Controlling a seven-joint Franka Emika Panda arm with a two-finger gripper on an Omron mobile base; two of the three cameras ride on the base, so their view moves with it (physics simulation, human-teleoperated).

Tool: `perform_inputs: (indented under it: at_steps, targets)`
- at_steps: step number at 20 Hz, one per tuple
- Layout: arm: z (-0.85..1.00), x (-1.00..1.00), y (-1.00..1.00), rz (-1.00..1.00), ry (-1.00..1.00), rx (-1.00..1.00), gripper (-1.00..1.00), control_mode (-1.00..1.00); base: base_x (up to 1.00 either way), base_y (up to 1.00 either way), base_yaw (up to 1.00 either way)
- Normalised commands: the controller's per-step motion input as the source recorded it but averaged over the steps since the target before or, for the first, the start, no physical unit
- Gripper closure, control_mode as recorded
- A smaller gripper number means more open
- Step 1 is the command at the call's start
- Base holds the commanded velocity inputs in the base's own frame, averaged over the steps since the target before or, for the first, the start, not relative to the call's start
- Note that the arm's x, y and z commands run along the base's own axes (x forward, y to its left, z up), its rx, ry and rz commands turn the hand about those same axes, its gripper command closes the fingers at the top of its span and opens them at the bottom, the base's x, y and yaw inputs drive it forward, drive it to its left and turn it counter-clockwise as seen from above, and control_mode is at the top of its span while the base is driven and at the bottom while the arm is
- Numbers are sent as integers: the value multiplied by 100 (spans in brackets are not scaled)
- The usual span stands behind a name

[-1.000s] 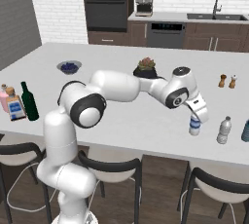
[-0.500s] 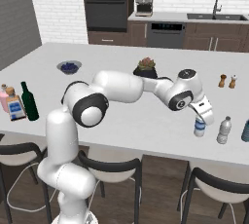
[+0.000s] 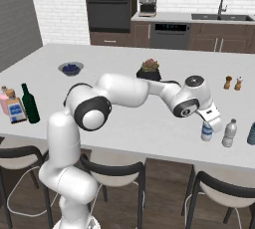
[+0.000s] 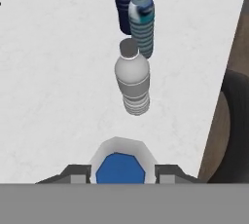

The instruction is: Move the plastic bottles in the middle to the plastics group, and the glass bottles in the middle to the glass group.

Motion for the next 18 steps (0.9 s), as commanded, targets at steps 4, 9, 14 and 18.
perform_inputs:
  at_steps: [4, 9, 14, 18]
  targets:
    - [-43, 0, 0, 0, -9, -8, 100, -100, 0, 0, 0]
    - [-18, 0, 0, 0, -2, -8, 100, -100, 0, 0, 0]
    - [0, 7, -1, 0, 4, -4, 100, -100, 0, 0, 0]
    - [0, 35, -7, 0, 12, 0, 100, -100, 0, 0, 0]
